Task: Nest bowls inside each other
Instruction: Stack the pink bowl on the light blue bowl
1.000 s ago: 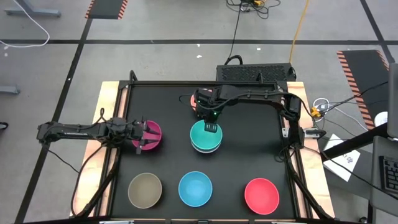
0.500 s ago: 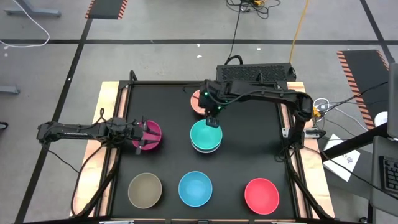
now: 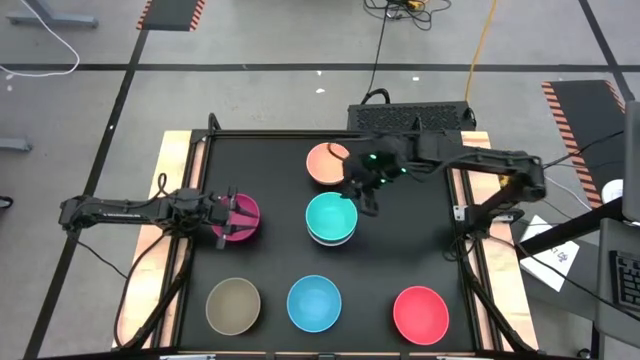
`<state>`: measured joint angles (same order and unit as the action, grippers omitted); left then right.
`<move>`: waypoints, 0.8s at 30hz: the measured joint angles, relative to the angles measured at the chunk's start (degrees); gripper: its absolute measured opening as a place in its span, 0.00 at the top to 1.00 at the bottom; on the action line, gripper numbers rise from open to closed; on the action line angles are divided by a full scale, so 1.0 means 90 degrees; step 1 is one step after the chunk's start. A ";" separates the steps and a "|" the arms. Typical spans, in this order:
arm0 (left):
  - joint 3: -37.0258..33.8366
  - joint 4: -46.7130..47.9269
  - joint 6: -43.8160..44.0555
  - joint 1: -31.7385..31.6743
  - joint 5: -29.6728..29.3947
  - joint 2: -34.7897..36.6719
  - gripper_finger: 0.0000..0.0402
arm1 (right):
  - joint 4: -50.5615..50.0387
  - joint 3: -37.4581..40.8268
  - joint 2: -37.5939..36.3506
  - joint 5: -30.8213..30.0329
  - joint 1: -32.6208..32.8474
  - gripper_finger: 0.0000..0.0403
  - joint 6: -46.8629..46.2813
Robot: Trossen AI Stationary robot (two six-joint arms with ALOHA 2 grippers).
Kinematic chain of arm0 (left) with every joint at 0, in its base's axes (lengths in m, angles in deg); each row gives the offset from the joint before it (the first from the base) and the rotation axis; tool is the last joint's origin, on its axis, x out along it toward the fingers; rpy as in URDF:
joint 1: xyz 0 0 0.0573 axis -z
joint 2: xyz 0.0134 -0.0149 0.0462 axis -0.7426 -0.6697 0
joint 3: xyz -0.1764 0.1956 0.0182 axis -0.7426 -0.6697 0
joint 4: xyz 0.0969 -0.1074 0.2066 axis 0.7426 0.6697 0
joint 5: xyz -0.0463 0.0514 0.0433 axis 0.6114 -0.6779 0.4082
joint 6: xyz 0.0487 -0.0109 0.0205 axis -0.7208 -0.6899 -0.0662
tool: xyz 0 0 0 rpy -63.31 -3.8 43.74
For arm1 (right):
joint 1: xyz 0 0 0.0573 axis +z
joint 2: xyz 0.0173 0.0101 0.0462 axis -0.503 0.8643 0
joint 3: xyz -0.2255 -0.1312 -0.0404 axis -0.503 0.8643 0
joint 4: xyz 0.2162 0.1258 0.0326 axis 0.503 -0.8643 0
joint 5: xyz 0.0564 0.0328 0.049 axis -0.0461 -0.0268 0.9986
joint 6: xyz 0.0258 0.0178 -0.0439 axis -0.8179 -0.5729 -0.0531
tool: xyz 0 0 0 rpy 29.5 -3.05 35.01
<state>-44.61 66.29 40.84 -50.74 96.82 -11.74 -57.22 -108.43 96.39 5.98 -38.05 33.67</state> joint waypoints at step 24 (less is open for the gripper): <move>0.0612 0.0029 -0.0035 -0.0001 0.0112 0.0000 0.66 | 0.3726 0.6398 -0.4737 -0.0362 0.0262 0.63 -0.1185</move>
<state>-39.10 66.55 40.53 -50.75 97.83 -11.74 -23.69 -50.84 53.76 2.73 -35.70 23.01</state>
